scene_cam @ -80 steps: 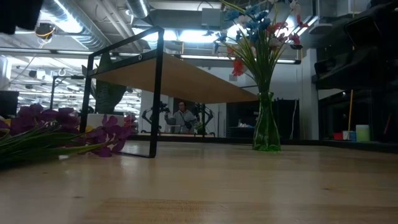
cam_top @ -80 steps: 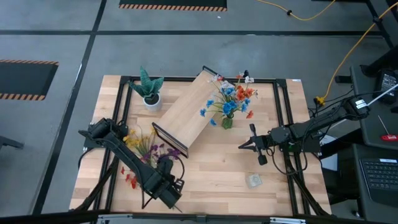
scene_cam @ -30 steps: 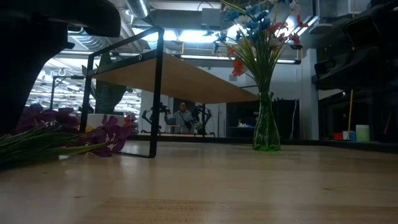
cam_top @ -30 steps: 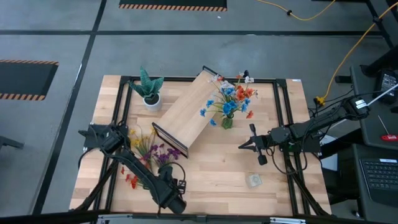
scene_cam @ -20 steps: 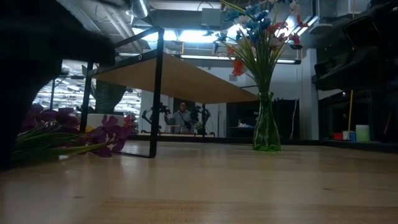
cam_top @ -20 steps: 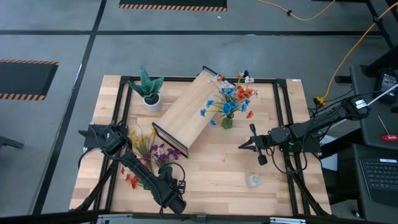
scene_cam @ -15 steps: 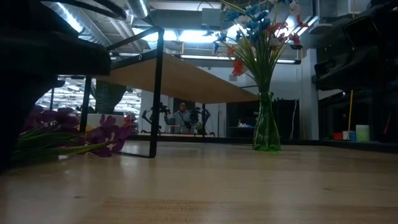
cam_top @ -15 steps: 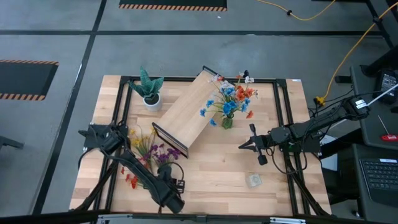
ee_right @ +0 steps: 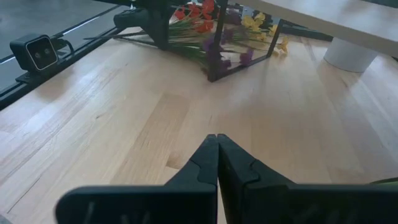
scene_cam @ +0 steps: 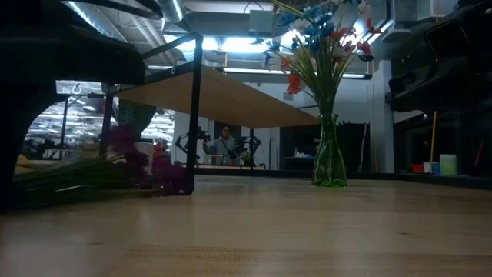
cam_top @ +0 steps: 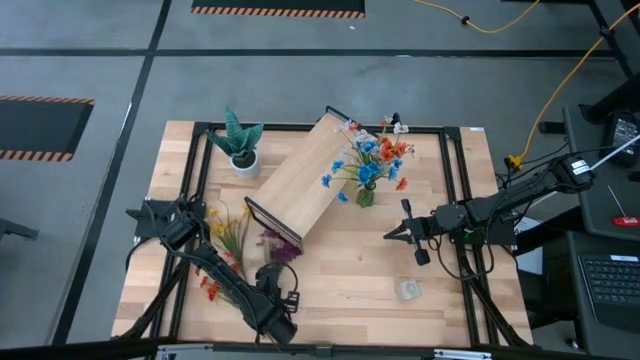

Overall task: Pick and place flowers into a vace then onto a shelf
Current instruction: Put the purple flowers into the transparent vase

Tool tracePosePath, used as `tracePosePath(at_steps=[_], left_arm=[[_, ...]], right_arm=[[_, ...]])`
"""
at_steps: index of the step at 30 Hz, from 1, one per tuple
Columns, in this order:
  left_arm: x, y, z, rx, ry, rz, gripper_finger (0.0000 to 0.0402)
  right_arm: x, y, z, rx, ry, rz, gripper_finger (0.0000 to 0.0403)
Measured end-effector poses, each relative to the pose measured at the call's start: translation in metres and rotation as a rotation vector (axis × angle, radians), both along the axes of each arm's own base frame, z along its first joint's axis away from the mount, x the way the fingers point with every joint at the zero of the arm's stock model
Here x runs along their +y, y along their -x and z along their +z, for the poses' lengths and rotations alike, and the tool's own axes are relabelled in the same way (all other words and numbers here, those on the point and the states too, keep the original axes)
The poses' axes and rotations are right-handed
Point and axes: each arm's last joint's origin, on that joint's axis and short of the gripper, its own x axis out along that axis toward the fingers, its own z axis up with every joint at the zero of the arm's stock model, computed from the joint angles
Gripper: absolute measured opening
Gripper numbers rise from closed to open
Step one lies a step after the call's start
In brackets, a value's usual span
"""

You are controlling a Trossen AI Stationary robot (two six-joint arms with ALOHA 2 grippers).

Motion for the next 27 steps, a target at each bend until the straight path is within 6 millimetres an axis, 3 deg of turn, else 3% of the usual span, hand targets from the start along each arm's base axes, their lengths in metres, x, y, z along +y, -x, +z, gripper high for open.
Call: tracePosePath(at_steps=[4, 11, 21, 27], left_arm=[[-0.001, 0.009, 0.006, 0.049, -0.042, 0.001, 0.001], [-0.002, 0.019, 0.033, -0.012, -0.059, -0.023, 0.0008], [0.002, 0.037, 0.093, -0.161, -0.012, -0.167, 0.0006], [-0.004, 0.044, 0.11, -0.186, 0.082, -0.327, 0.0006]], right_arm=[[0.0, 0.0, 0.0, 0.0, 0.0, 0.0, 0.0003], [0.0, 0.0, 0.0, 0.0, 0.0, 0.0, 0.0003], [0.0, 0.0, 0.0, 0.0, 0.003, 0.0, 0.0003], [0.0, 0.0, 0.0, 0.0, 0.0, 0.0, 0.0003]])
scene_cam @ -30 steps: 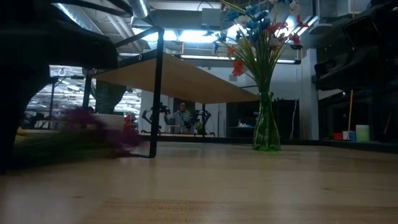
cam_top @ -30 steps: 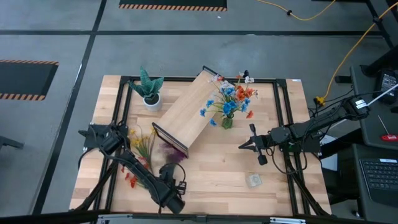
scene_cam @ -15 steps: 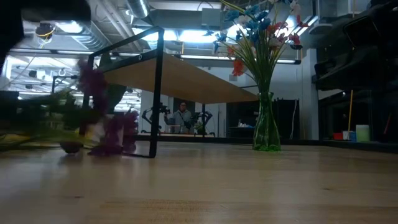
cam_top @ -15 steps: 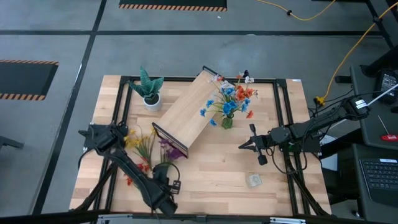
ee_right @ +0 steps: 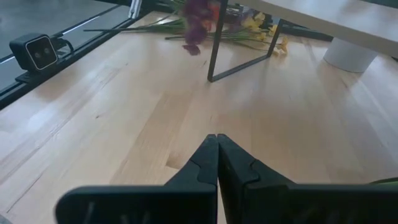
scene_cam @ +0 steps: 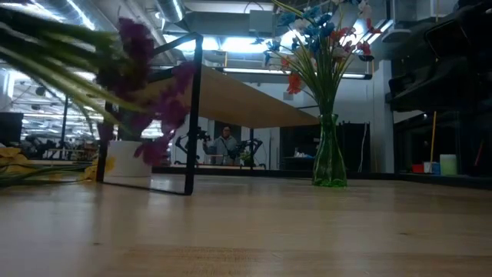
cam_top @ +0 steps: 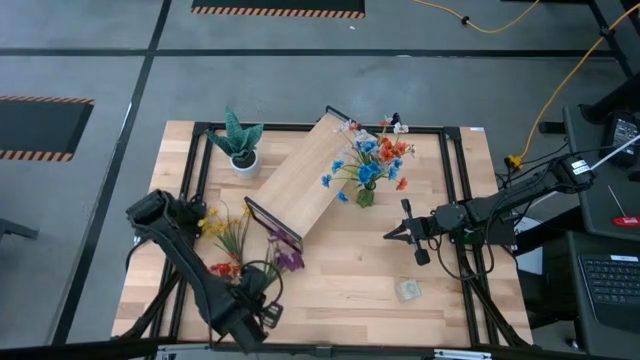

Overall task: Pick and place flowers into a vace then onto a shelf
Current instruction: Put the purple flowers into the transparent vase

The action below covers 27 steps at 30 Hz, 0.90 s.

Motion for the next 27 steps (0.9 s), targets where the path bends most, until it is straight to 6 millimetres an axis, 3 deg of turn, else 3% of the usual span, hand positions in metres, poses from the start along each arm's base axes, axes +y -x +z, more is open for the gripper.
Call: tracePosePath(at_steps=[7, 14, 21, 27], left_arm=[[-0.012, -0.009, 0.004, -0.135, 0.0, -0.213, 0.0005], [-0.013, -0.018, 0.008, -0.26, -0.179, -0.394, 0.0004], [-0.014, -0.03, 0.017, -0.401, -0.481, -0.563, 0.0004], [0.001, -0.055, 0.02, -0.424, -0.53, -0.616, 0.0004]], right_arm=[[0.002, 0.0, 0.001, 0.003, -0.072, 0.043, 0.0003], [0.003, 0.0, 0.002, -0.001, -0.084, 0.069, 0.0003], [0.003, 0.0, 0.002, 0.006, -0.112, 0.068, 0.0003], [0.003, -0.001, 0.005, -0.028, -0.114, 0.074, 0.0003]])
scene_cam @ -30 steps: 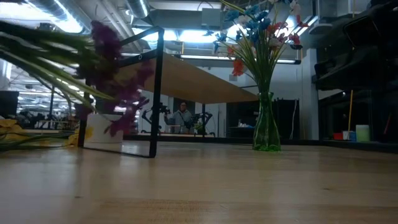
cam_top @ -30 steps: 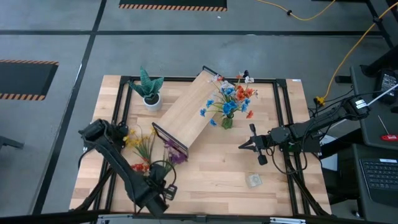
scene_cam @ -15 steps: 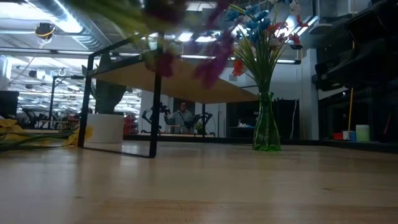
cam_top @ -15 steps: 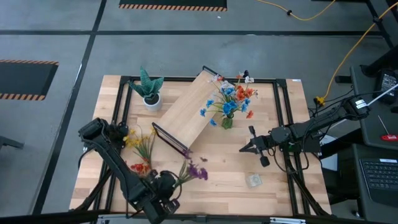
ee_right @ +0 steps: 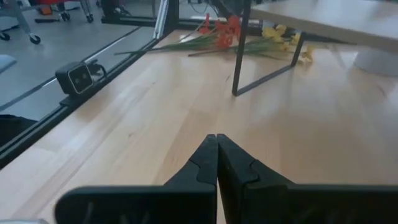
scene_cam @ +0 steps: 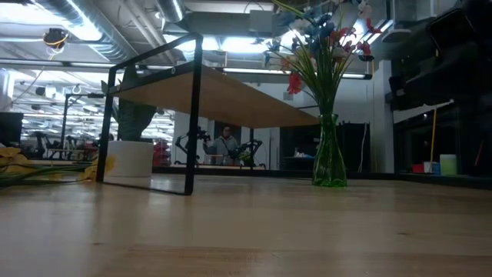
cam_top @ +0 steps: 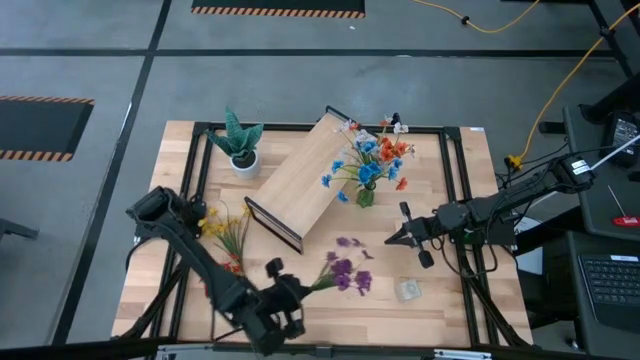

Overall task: Pick and place flowers into a vace then onto a shelf
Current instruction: Put the purple flowers into the transparent vase

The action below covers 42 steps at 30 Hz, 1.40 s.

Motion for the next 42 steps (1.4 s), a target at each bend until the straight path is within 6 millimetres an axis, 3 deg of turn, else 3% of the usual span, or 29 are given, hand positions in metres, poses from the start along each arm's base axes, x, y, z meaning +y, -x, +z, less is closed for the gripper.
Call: tracePosePath(at_steps=[6, 11, 20, 29, 33, 42], left_arm=[[0.026, -0.04, -0.006, -0.036, -0.033, -0.176, 0.0004], [0.056, -0.062, -0.014, -0.113, -0.095, -0.24, 0.0004], [0.105, -0.081, -0.023, -0.409, -0.177, -0.392, 0.0004], [0.149, -0.092, -0.018, -0.597, -0.289, -0.407, 0.0004], [0.161, -0.095, -0.016, -0.625, -0.319, -0.429, 0.0004], [0.184, -0.103, -0.021, -0.639, -0.327, -0.411, 0.0004]], right_arm=[[0.0, -0.001, 0.002, -0.036, 0.033, 0.012, 0.0003], [0.001, 0.0, 0.002, -0.037, 0.028, 0.045, 0.0003], [0.002, -0.001, 0.006, -0.079, 0.045, 0.06, 0.0003], [0.002, -0.003, 0.027, -0.315, 0.044, 0.06, 0.0004], [0.002, -0.003, 0.033, -0.381, 0.067, 0.059, 0.0025], [0.003, -0.014, 0.051, -0.355, 0.104, -0.025, 0.0113]])
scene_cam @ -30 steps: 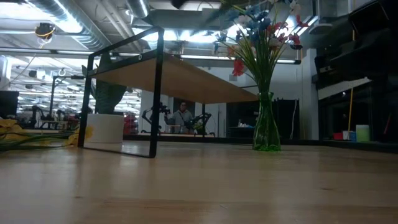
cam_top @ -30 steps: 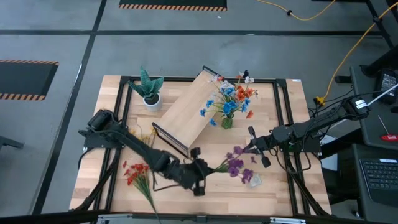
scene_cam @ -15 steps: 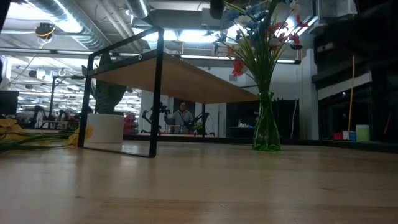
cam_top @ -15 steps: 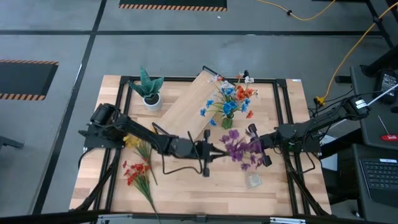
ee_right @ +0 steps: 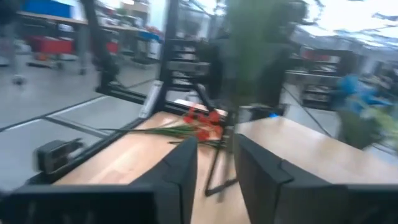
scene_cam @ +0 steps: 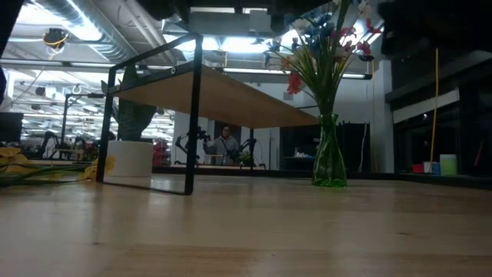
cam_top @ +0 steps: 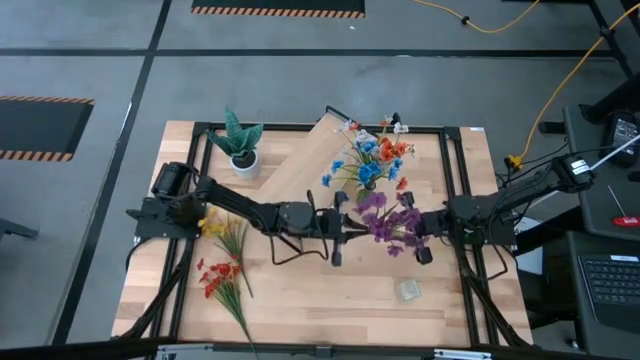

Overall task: Pick and place flowers into a vace then onto a shelf
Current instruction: Put the purple flowers into the transparent vase

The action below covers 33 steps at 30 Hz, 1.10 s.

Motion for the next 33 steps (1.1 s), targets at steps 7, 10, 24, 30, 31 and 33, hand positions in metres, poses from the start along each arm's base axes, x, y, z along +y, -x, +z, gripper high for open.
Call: tracePosePath(at_steps=[7, 10, 24, 30, 31, 33], left_arm=[[0.001, 0.0, 0.003, -0.037, -0.041, 0.004, 0.0004], [-0.004, 0.001, 0.005, -0.055, -0.068, -0.011, 0.0004], [0.006, -0.002, 0.006, -0.061, -0.074, -0.024, 0.0004], [0.013, -0.003, 0.005, -0.053, -0.091, -0.011, 0.0004], [0.014, -0.003, 0.005, -0.054, -0.091, -0.009, 0.0004], [0.015, -0.003, 0.005, -0.056, -0.1, -0.005, 0.0004]], right_arm=[[0.002, -0.014, 0.014, 0.02, -0.036, -0.094, 0.0138], [0.003, -0.019, 0.018, 0.025, -0.05, -0.096, 0.0139], [0.011, -0.044, 0.031, 0.044, -0.045, -0.102, 0.0139], [0.012, -0.047, 0.028, 0.054, -0.04, -0.107, 0.0139], [0.012, -0.047, 0.029, 0.054, -0.041, -0.113, 0.0139], [0.012, -0.047, 0.029, 0.053, -0.041, -0.115, 0.0139]])
